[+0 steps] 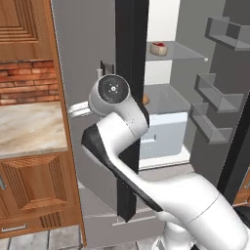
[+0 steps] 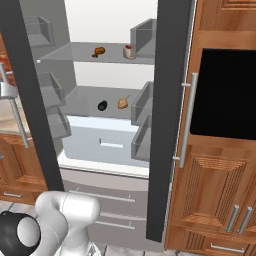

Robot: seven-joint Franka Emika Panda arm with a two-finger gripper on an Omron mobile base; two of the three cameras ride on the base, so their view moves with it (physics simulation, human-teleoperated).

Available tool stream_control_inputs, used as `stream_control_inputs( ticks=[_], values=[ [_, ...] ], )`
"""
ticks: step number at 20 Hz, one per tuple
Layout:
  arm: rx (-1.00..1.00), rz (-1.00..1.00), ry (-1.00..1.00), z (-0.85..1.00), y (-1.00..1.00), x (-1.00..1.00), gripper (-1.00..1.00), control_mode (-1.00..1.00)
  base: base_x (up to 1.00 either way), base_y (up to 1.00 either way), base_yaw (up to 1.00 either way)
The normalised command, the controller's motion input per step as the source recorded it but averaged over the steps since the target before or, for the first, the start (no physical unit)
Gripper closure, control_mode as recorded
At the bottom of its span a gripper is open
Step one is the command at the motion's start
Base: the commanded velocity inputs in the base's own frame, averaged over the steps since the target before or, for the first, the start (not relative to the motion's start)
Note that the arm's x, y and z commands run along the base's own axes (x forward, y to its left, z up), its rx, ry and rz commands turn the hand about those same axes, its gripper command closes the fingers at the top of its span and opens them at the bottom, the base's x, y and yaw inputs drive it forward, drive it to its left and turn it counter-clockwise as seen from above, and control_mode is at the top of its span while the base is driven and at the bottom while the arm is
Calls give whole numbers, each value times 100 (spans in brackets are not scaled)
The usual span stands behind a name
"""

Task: Gather the onion and eggplant from the fridge and place them on a tray on the dining counter. Then gather the chicken drumstick and steak from the fridge and place them on the other tray.

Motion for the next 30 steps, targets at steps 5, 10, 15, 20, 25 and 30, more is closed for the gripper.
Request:
stream_control_inputs(
  ticks=[5, 10, 15, 20, 25, 30],
  values=[
    [26, 0, -11, 28, -74, -93, -100, -100, 0, 0, 0],
    [32, 0, -3, 26, -99, -38, -100, -100, 0, 0, 0],
    [39, 0, 4, 25, -92, 2, -100, -100, 0, 0, 0],
    [38, 0, 5, 23, -67, 26, -100, -100, 0, 0, 0],
    [32, 0, 10, 9, -32, 56, -100, -100, 0, 0, 0],
    [17, 0, 16, 0, -2, 90, -100, -100, 0, 0, 0]
  ],
)
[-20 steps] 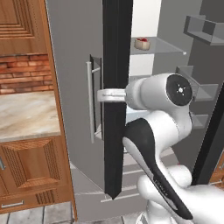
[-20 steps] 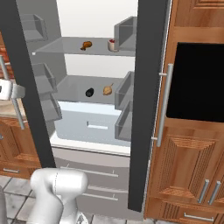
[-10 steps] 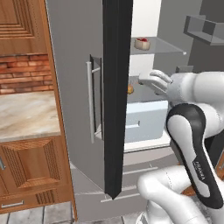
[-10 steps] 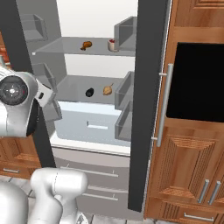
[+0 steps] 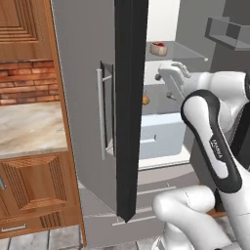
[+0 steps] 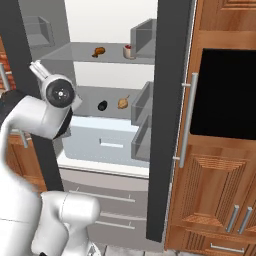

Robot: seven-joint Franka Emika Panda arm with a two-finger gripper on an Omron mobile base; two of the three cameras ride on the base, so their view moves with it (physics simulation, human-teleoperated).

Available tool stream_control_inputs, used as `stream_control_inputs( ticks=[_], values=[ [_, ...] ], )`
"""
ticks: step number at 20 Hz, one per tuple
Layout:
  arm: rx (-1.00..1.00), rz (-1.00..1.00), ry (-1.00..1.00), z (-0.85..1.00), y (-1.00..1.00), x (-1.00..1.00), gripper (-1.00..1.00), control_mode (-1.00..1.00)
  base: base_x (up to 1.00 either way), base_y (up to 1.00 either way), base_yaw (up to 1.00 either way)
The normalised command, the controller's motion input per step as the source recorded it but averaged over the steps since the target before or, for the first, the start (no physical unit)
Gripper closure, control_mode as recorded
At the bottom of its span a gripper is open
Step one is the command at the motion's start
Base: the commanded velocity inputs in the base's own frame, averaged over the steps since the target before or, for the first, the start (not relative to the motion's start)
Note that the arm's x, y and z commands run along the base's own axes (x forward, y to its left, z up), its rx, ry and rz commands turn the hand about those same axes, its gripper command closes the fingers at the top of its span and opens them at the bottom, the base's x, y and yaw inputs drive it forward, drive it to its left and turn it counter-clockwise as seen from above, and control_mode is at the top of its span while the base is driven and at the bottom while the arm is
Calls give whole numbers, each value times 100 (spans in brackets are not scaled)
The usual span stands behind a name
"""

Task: Gather the onion and eggplant from the fridge and place them on a tray on the dining counter. Then gather the chicken drumstick and steak from the fridge and place them on the other tray.

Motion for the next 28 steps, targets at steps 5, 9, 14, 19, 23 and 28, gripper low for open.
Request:
stream_control_inputs(
  ticks=[5, 9, 14, 19, 23, 28],
  values=[
    [16, 0, 17, -1, 3, 97, -100, -100, 0, 0, 0],
    [18, 4, 14, -12, 20, 91, -100, -100, 0, 0, 0],
    [17, 5, 11, -17, 32, 74, -100, -100, 0, 0, 0],
    [13, 10, 6, -7, 39, 28, -100, -100, 0, 0, 0],
    [8, 17, 1, 0, 42, -1, -100, -100, 0, 0, 0],
    [5, 19, 0, 0, 51, -16, -100, -100, 0, 0, 0]
  ],
)
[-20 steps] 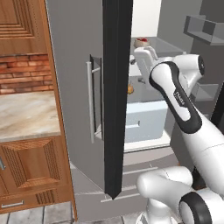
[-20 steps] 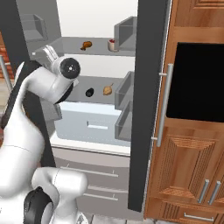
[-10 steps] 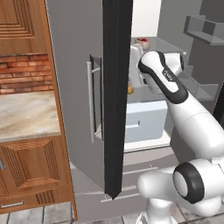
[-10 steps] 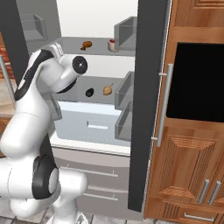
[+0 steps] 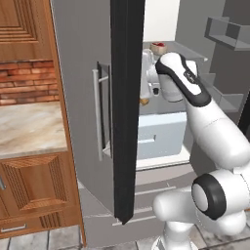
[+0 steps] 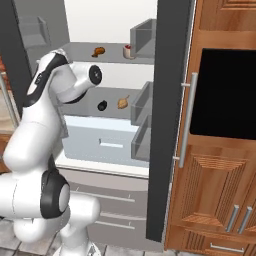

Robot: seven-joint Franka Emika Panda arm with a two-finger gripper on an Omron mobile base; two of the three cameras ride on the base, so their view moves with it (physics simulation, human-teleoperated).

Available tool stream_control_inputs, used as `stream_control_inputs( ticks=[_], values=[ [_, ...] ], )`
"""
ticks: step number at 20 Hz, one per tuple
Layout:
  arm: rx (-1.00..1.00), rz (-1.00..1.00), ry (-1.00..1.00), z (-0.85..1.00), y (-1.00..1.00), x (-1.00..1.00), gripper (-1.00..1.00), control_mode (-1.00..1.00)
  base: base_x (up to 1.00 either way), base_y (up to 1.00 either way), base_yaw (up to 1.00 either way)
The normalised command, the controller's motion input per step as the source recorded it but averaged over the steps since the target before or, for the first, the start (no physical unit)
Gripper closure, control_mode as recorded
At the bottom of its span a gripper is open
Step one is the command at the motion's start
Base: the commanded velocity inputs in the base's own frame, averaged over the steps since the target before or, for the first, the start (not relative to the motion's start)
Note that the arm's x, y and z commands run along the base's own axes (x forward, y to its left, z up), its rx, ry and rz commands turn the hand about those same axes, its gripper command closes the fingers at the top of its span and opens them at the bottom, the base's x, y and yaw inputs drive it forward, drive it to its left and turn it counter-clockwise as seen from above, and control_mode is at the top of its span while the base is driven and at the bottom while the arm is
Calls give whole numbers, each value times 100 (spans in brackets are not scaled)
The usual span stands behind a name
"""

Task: Gather the onion and eggplant from the fridge and place them on a tray on the dining counter. Then gather the chicken drumstick and steak from the fridge and place them on the other tray.

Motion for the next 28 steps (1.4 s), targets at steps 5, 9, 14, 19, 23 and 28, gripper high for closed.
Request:
stream_control_inputs(
  ticks=[5, 9, 14, 19, 23, 28],
  values=[
    [1, 16, 0, 0, 60, -33, -100, -100, 0, 0, 0],
    [0, 10, 0, 0, 79, -36, -100, -100, 0, 0, 0],
    [0, 7, 0, -1, 84, -41, -100, -100, 0, 0, 0],
    [0, 6, 0, -3, 84, -38, -100, -100, 0, 0, 0],
    [0, 6, 0, -2, 80, -33, -100, -100, 0, 0, 0],
    [0, 5, 0, -1, 80, -23, -100, -100, 0, 0, 0]
  ],
)
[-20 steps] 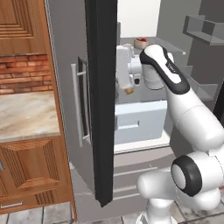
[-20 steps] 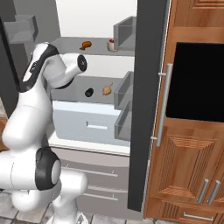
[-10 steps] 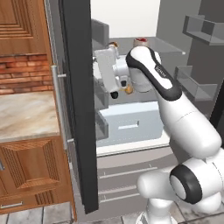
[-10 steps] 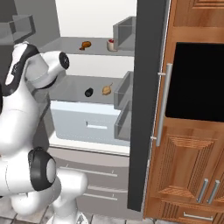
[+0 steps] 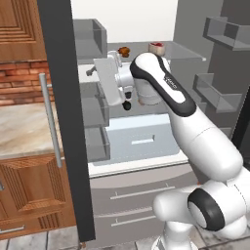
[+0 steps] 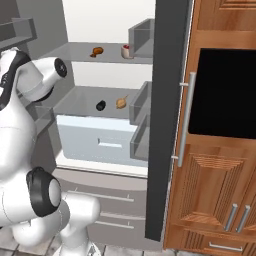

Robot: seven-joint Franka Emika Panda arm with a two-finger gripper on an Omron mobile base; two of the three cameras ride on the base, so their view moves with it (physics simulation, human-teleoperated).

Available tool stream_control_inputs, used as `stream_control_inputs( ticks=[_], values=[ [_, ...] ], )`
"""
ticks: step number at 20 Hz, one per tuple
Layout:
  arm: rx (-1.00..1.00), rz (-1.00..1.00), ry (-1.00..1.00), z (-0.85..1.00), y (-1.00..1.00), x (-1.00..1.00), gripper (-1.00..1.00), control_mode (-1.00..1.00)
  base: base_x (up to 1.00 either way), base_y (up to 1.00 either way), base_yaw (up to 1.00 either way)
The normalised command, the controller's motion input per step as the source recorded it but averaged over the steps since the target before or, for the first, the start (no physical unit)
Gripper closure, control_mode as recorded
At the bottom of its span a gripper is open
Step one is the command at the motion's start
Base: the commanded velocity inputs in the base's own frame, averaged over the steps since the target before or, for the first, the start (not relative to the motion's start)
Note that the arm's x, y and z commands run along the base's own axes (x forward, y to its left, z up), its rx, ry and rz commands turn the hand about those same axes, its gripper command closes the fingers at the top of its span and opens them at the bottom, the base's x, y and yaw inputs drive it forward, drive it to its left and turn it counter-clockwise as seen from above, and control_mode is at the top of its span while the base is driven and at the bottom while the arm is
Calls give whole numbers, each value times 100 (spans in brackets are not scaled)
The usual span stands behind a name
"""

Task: Gather the onion and eggplant from the fridge and place them on a tray on the dining counter. Then gather the chicken drumstick and steak from the fridge and place them on the other tray.

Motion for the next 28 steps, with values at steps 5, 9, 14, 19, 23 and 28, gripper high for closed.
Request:
stream_control_inputs(
  ticks=[5, 9, 14, 19, 23, 28],
  values=[
    [0, 4, 0, -2, 80, -15, -100, -100, 0, 0, 0],
    [-1, 1, -8, -1, 16, -43, -100, -100, 0, 0, 0],
    [-9, 0, -27, 7, -68, -67, -100, -100, 0, 0, 0],
    [-19, -17, -17, 0, -54, -16, -100, -100, 0, 0, 0],
    [-34, -26, -8, 0, -31, 0, -100, -100, 0, 0, 0],
    [-25, -9, -5, 0, -41, -27, -100, -100, 0, 0, 0]
  ],
)
